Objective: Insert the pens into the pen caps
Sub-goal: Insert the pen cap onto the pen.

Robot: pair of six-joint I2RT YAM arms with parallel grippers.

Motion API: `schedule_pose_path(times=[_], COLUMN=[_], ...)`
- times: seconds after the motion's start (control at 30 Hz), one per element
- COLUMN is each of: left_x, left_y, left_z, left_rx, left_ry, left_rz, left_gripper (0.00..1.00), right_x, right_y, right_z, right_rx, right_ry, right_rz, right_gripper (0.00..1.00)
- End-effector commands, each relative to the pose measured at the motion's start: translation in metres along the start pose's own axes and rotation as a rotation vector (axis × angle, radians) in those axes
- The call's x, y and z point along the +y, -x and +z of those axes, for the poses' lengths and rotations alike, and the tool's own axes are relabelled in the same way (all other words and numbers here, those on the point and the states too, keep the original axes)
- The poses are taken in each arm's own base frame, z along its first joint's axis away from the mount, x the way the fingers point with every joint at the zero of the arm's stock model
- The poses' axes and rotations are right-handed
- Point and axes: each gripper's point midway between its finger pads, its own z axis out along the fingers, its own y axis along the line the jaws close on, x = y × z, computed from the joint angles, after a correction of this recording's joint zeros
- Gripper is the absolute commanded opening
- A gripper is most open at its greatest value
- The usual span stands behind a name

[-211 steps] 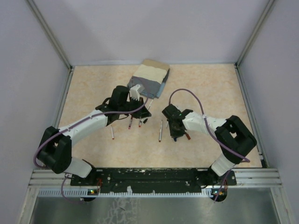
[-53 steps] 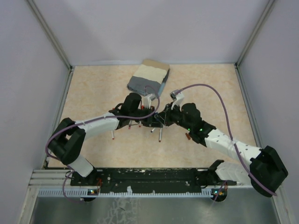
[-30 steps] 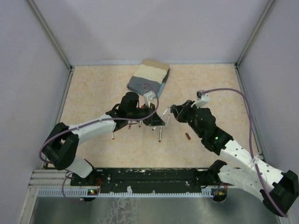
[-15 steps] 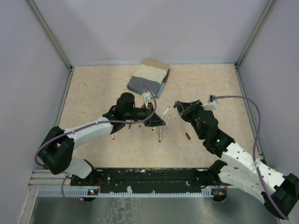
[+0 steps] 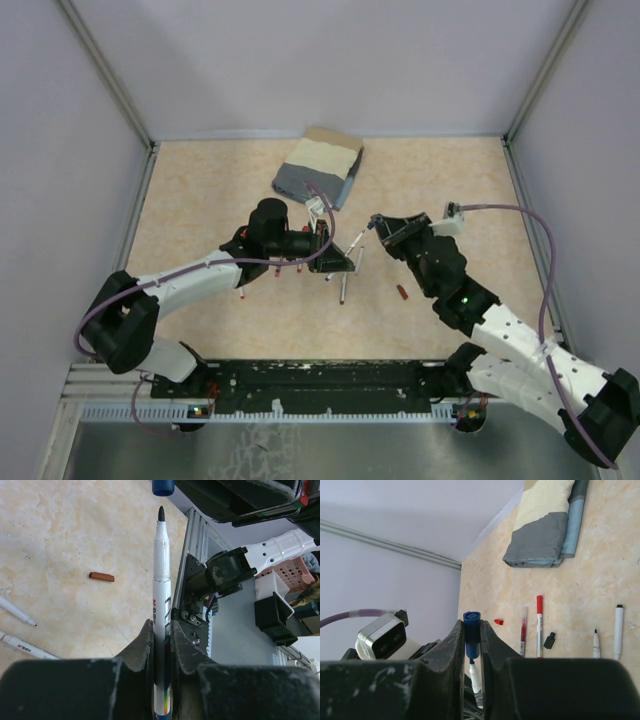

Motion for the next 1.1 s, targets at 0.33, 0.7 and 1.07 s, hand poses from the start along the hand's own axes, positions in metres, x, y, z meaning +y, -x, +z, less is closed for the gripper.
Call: schedule_pose_path(times=[0.33, 0.7, 1.07], left_x=[-0.012, -0.010, -0.008], left_y=[0.004, 0.004, 0.004], left_z=[-0.001, -0.001, 0.000], left_rx=[-0.014, -0.014, -0.018], left_ry=[-0.053, -0.045, -0.035], left_rz=[0.056, 0.050, 0.045], left_gripper=[0.00, 0.00, 0.00], right_x=[0.011, 0.012, 0.015], right_y=[0.002, -0.003, -0.010], right_z=[0.005, 0.004, 0.002], right_rx=[-0.010, 0.018, 0.052], right_ry=[0.045, 0.061, 0.086], right_rz=[0.034, 0.022, 0.004], right_gripper=[0.00, 0.00, 0.00])
